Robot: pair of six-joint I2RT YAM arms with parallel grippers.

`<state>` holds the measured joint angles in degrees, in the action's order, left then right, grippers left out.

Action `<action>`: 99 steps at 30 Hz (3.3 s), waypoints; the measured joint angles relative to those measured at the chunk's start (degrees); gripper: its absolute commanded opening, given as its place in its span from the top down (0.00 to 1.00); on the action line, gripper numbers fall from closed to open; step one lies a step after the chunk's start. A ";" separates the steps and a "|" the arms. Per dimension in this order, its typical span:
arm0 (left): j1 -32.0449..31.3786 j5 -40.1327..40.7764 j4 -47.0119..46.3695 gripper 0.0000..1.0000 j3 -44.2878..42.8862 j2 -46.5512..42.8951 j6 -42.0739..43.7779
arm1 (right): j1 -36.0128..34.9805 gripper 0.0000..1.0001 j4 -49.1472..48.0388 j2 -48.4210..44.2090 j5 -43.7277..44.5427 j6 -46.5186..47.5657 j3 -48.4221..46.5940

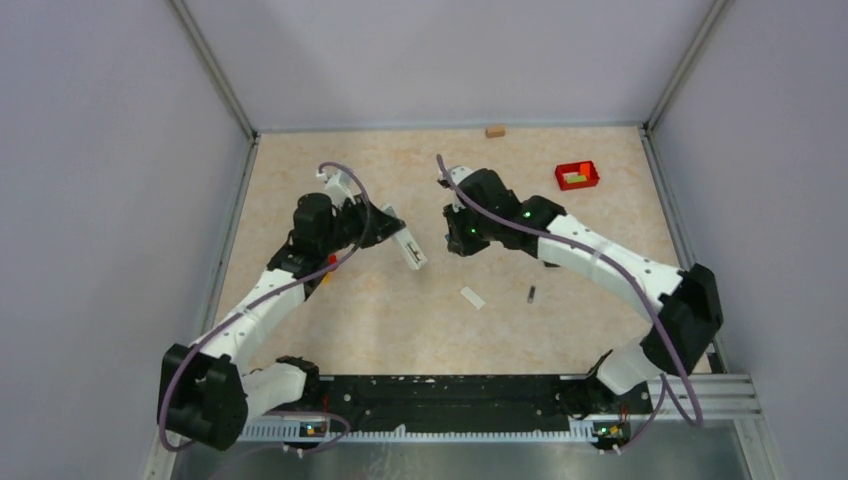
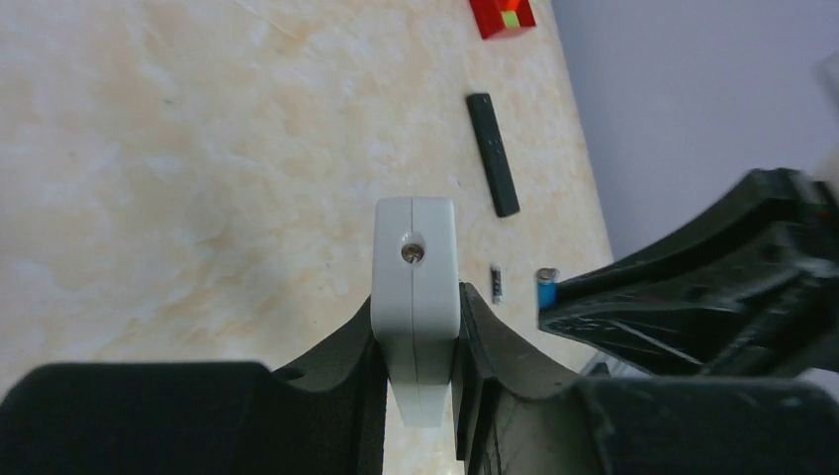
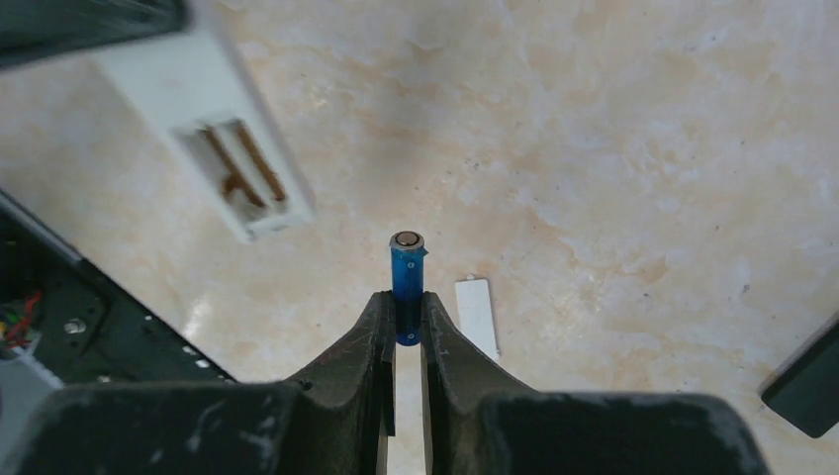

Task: Load the batteries into the remote control
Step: Load the battery into the remote control.

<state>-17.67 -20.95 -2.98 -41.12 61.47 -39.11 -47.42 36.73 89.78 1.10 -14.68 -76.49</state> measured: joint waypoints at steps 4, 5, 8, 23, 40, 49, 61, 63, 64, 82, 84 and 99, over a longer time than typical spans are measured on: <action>-0.44 -7.74 -4.48 1.00 0.00 6.43 -5.57 | 0.09 0.93 0.24 -5.77 -4.17 -1.46 -0.70; -0.59 -8.98 -5.53 1.00 0.00 7.56 -6.99 | 0.09 0.93 0.39 -5.95 -4.94 -1.77 -0.94; -0.94 -11.74 -8.04 1.00 -0.02 9.68 -10.56 | 0.09 0.93 1.33 -5.92 -7.23 -2.93 -1.20; -1.14 -17.38 -9.09 1.00 -3.69 13.35 -17.35 | -1.05 0.91 3.21 -2.47 -10.36 -4.48 -2.75; -1.14 -18.03 -8.57 1.00 -3.98 13.84 -17.42 | -1.99 0.73 3.74 -1.44 -8.63 -4.98 -4.31; -0.83 -18.75 -6.86 1.00 -4.24 14.05 -17.64 | -2.03 0.64 4.02 -1.51 -6.21 -6.03 -4.31; 0.13 -21.05 -5.99 1.00 -4.90 15.96 -21.24 | -2.03 0.28 -2.62 -10.60 -4.13 -13.51 0.63; 0.35 -21.55 -6.32 1.00 -4.90 15.96 -22.77 | -2.03 0.25 -5.95 -13.90 -3.82 -15.74 4.52; 0.44 -21.68 -6.71 1.00 -4.90 15.96 -23.91 | -2.03 0.24 -7.13 -15.17 -3.80 -16.52 6.01; 0.72 -18.47 -20.35 1.00 -2.40 12.92 -46.12 | -2.03 0.14 -30.93 -32.59 1.44 -32.87 25.22; 0.72 -17.79 -20.65 1.00 -2.10 12.00 -47.15 | -2.03 0.14 -31.26 -34.27 2.54 -34.18 25.90; 0.83 -15.17 -25.49 1.00 -0.33 9.35 -57.81 | -2.03 0.16 -50.29 -35.98 -0.39 -54.29 35.08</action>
<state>-16.84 -36.12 -28.47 -41.45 70.83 -96.92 -49.45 -13.56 53.80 0.71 -68.97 -41.41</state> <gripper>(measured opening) 0.284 0.853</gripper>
